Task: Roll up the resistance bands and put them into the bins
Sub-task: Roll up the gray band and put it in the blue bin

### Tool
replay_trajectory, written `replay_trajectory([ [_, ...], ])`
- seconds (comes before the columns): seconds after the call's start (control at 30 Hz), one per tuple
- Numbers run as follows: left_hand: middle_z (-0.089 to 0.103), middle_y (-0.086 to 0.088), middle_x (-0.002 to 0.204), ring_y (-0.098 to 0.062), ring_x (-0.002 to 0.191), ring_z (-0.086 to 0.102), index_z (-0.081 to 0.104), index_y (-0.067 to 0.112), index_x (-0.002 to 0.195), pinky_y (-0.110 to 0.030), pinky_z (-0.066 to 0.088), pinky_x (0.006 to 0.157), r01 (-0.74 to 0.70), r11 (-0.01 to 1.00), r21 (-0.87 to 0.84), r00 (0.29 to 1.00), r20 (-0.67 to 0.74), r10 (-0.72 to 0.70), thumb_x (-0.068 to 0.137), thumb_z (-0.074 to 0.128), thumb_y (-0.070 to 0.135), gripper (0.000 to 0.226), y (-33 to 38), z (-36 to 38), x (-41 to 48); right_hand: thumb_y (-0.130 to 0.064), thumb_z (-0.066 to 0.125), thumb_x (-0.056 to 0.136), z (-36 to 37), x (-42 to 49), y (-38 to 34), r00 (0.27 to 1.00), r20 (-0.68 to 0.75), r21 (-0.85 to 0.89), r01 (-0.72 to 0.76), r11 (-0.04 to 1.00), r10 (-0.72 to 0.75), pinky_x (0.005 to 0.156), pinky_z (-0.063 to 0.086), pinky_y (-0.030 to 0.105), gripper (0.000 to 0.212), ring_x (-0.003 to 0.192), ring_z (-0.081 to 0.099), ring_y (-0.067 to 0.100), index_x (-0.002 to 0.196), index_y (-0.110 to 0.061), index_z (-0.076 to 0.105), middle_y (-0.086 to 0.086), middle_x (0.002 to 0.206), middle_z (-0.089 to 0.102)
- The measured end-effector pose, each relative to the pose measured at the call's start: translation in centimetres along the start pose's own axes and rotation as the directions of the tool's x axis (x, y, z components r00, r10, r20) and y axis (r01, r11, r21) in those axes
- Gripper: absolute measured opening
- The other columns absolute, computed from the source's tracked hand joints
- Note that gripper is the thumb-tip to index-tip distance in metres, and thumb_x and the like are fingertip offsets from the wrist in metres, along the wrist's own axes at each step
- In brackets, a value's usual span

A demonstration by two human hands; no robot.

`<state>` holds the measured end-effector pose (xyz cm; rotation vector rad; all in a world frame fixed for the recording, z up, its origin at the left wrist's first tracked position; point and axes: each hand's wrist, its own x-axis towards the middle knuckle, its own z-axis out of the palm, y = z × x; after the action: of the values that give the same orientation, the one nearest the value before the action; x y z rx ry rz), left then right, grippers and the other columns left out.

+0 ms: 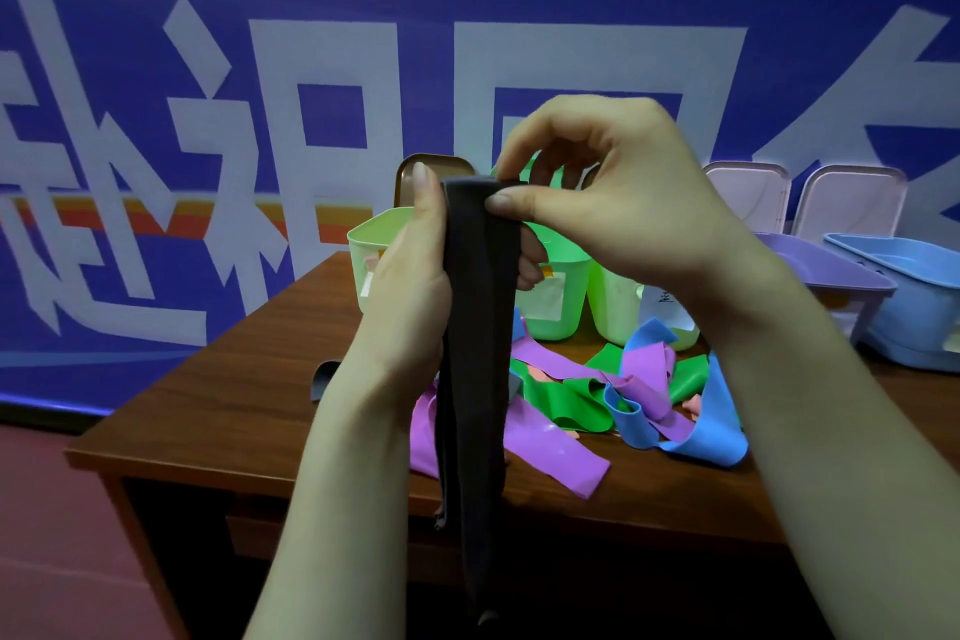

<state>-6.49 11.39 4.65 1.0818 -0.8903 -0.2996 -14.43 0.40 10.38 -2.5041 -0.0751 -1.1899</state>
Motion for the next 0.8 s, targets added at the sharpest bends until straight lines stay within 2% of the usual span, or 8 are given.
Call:
replay_trajectory([
  [0.07, 0.07, 0.007, 0.061, -0.003, 0.06, 0.067, 0.072, 0.038, 0.054, -0.017, 0.056, 0.062, 0.009, 1.0, 0.025, 1.0, 0.001, -0.009, 0.101, 0.013, 0.046, 0.076, 0.0, 0.1, -0.1, -0.023, 0.077, 0.077, 0.1, 0.1, 0.2, 1.0, 0.02, -0.01, 0.007, 1.0, -0.007, 0.058, 0.038, 0.011, 0.012, 0.068, 0.058, 0.004, 0.084, -0.019, 0.068, -0.012, 0.081, 0.063],
  [0.17, 0.069, 0.0, 0.061, -0.009, 0.059, 0.066, 0.075, 0.029, 0.059, -0.019, 0.056, 0.06, 0.042, 0.999, -0.033, 0.999, 0.023, -0.042, 0.1, 0.014, 0.049, 0.076, -0.3, -0.3, 0.0, -0.023, 0.077, 0.077, 0.1, 0.2, 0.3, 0.998, 0.061, -0.025, 0.031, 0.999, -0.03, 0.057, 0.037, 0.007, 0.014, 0.065, 0.055, 0.002, 0.084, -0.016, 0.067, -0.017, 0.079, 0.059],
  [0.3, 0.064, -0.015, 0.07, -0.021, 0.061, 0.062, 0.07, 0.009, 0.093, -0.023, 0.052, 0.056, 0.092, 0.979, -0.179, 0.985, 0.16, -0.064, 0.099, 0.014, 0.053, 0.072, -0.9, -1.4, 0.3, -0.022, 0.078, 0.077, 0.0, 0.2, 0.3, 0.992, 0.115, -0.012, 0.057, 0.998, -0.055, 0.057, 0.037, 0.006, 0.014, 0.065, 0.055, 0.002, 0.085, -0.017, 0.067, -0.018, 0.076, 0.058],
  [0.4, 0.063, -0.017, 0.072, -0.022, 0.062, 0.061, 0.066, 0.003, 0.102, -0.024, 0.054, 0.059, 0.109, 0.98, -0.169, 0.976, 0.205, -0.074, 0.098, 0.011, 0.055, 0.076, -1.2, -1.7, 0.4, -0.02, 0.079, 0.075, 0.0, 0.4, 0.3, 0.989, 0.143, 0.028, 0.027, 0.999, -0.031, 0.054, 0.037, 0.006, 0.021, 0.063, 0.054, -0.001, 0.091, -0.016, 0.066, -0.015, 0.077, 0.062],
  [0.47, 0.062, -0.016, 0.072, -0.021, 0.062, 0.06, 0.064, 0.003, 0.103, -0.024, 0.054, 0.06, 0.115, 0.98, -0.16, 0.968, 0.242, -0.074, 0.097, 0.008, 0.056, 0.077, -1.2, -1.9, 0.4, -0.019, 0.079, 0.075, 0.2, 0.5, 0.5, 0.985, 0.174, 0.106, -0.034, 0.994, 0.015, 0.055, 0.039, 0.006, 0.029, 0.063, 0.056, -0.001, 0.1, -0.018, 0.065, -0.011, 0.083, 0.066],
  [0.6, 0.062, -0.016, 0.082, -0.021, 0.071, 0.061, 0.05, 0.0, 0.126, -0.025, 0.053, 0.066, 0.096, 0.986, -0.14, 0.957, 0.284, -0.053, 0.1, 0.029, 0.036, 0.05, -1.2, -3.0, -0.2, -0.014, 0.077, 0.076, 1.1, 0.5, 1.3, 0.973, 0.225, 0.267, -0.121, 0.956, 0.06, 0.052, 0.039, 0.008, 0.019, 0.051, 0.054, -0.003, 0.094, -0.011, 0.072, -0.016, 0.06, 0.063],
  [0.7, 0.065, -0.012, 0.085, -0.02, 0.075, 0.064, 0.051, 0.001, 0.122, -0.024, 0.053, 0.065, 0.089, 0.992, -0.089, 0.964, 0.259, -0.063, 0.099, 0.036, 0.018, 0.032, -1.3, -4.1, -1.0, -0.013, 0.079, 0.072, 2.6, 0.6, 2.2, 0.966, 0.249, 0.42, -0.171, 0.891, 0.067, 0.057, 0.043, 0.022, 0.015, 0.056, 0.052, 0.007, 0.086, -0.013, 0.074, -0.006, 0.06, 0.063],
  [0.8, 0.064, -0.012, 0.084, -0.021, 0.075, 0.065, 0.051, 0.001, 0.122, -0.027, 0.055, 0.069, 0.104, 0.991, -0.084, 0.973, 0.216, -0.084, 0.101, 0.035, 0.015, 0.03, -1.4, -5.1, -1.9, -0.012, 0.078, 0.066, 4.5, 0.7, 2.5, 0.958, 0.279, 0.568, -0.214, 0.795, 0.058, 0.061, 0.048, 0.021, 0.017, 0.061, 0.057, 0.009, 0.081, -0.011, 0.072, -0.004, 0.066, 0.066],
])
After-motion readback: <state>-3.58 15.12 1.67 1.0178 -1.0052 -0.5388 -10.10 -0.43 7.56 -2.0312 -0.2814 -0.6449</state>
